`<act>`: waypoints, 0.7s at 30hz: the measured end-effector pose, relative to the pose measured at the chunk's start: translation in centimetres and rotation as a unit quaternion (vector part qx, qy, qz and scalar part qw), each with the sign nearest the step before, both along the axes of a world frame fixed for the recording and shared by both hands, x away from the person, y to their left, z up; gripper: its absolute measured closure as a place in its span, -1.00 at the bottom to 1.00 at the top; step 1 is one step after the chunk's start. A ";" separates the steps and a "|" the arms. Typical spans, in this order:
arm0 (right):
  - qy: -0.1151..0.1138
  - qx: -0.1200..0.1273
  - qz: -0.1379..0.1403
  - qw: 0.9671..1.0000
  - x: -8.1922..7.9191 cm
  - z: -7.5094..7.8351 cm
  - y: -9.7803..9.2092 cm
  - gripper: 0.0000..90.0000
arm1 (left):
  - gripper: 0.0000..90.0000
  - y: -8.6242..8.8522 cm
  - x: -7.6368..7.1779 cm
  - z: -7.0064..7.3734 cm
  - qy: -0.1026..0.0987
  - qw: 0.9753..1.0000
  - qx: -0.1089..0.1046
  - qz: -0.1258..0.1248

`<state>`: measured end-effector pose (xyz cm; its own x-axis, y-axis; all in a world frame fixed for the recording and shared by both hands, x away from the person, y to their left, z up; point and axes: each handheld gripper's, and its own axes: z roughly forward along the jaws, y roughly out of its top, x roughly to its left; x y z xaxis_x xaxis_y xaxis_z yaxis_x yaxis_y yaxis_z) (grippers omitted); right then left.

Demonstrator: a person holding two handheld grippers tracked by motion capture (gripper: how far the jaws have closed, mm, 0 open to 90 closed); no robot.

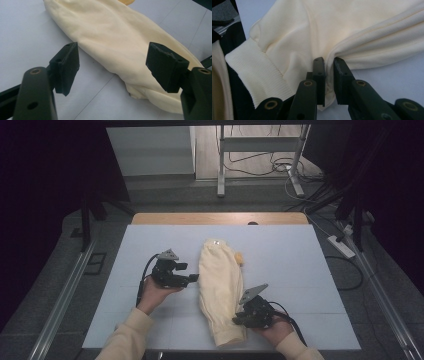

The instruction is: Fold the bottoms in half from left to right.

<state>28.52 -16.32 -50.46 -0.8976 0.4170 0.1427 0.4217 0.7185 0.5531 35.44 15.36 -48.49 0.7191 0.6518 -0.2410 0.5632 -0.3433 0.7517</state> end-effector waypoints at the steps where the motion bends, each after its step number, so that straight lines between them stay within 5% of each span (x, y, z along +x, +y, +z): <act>1: 0.002 0.000 0.001 1.000 0.1 0.0 -0.1 0.73 | -0.39 0.0 0.0 0.0 0.000 1.000 0.000 0.000; 4: -0.004 0.007 -0.004 1.000 0.4 0.5 -0.5 0.34 | -0.39 0.0 0.0 0.1 -0.002 1.000 0.000 0.000; 7: -0.049 0.021 -0.035 0.998 0.7 1.5 -1.3 -0.09 | -0.39 0.1 0.0 0.1 -0.003 1.000 -0.002 0.001; 13: -0.083 0.062 -0.081 0.991 1.5 2.7 -2.8 -0.26 | -0.39 0.2 0.0 0.1 -0.002 1.000 0.000 0.002; 21: -0.096 0.074 -0.093 0.988 2.2 3.0 -3.6 -0.29 | -0.40 0.1 -0.1 0.1 -0.006 1.000 -0.001 0.001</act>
<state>30.75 -19.91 -47.49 -0.8236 0.5651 0.0492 0.4163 0.5433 0.7291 35.34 15.51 -48.35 0.7200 0.6536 -0.2331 0.5550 -0.3407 0.7589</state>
